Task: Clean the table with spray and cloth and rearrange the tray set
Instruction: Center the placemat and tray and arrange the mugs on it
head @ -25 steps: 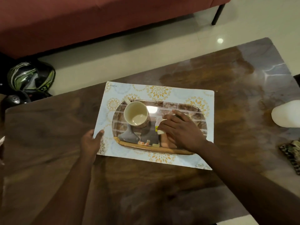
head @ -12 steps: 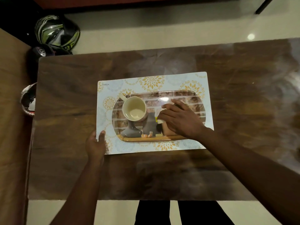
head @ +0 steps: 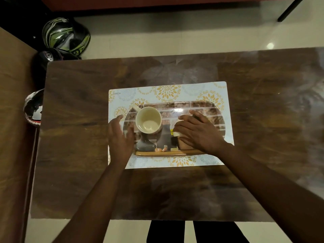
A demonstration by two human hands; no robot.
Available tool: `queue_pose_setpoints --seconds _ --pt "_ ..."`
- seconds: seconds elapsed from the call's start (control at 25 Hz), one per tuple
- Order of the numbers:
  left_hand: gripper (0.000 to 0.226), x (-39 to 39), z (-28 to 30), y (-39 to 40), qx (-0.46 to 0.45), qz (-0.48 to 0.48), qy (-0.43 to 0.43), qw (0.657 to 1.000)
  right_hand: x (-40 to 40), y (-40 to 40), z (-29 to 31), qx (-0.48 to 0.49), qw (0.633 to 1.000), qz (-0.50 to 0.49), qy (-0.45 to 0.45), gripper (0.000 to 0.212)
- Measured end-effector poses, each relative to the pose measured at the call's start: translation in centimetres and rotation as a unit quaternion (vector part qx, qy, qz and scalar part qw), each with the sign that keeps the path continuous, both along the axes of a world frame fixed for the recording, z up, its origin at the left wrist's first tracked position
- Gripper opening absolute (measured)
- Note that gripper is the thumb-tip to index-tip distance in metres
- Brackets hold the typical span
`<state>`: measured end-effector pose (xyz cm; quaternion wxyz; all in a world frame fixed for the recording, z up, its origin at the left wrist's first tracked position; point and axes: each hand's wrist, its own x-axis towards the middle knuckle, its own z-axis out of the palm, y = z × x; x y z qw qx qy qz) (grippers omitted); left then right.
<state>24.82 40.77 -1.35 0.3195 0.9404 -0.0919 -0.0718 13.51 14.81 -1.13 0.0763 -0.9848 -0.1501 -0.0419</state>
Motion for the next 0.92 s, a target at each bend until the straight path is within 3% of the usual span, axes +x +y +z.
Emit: queue_pose_setpoints --seconds 0.08,0.16,0.32,0.44,0.8,0.92 --pt "0.041 0.3 1.6 -3.6 0.010 -0.102 -0.035 0.994 -0.1 0.1 0.2 -0.006 1.000 -0.014 0.016 0.039" --pt "0.044 0.7 2.7 -5.7 0.021 -0.147 -0.067 0.987 -0.2 0.4 0.4 -0.004 0.998 -0.050 0.031 0.044" --pt "0.053 1.0 3.6 -7.7 -0.029 -0.160 -0.011 0.987 -0.6 1.3 0.7 0.011 0.990 -0.140 0.027 0.052" --pt "0.067 1.0 3.4 -8.9 0.041 -0.233 -0.011 0.972 -0.2 1.5 0.9 0.009 0.985 -0.167 0.038 0.055" --pt "0.053 1.8 2.7 -8.1 0.052 -0.273 -0.027 0.960 0.0 -0.1 2.5 0.066 0.969 -0.152 0.182 0.057" --pt "0.054 1.7 2.6 -6.7 0.063 -0.278 -0.019 0.958 0.7 0.6 2.9 0.045 0.933 -0.314 0.170 0.048"
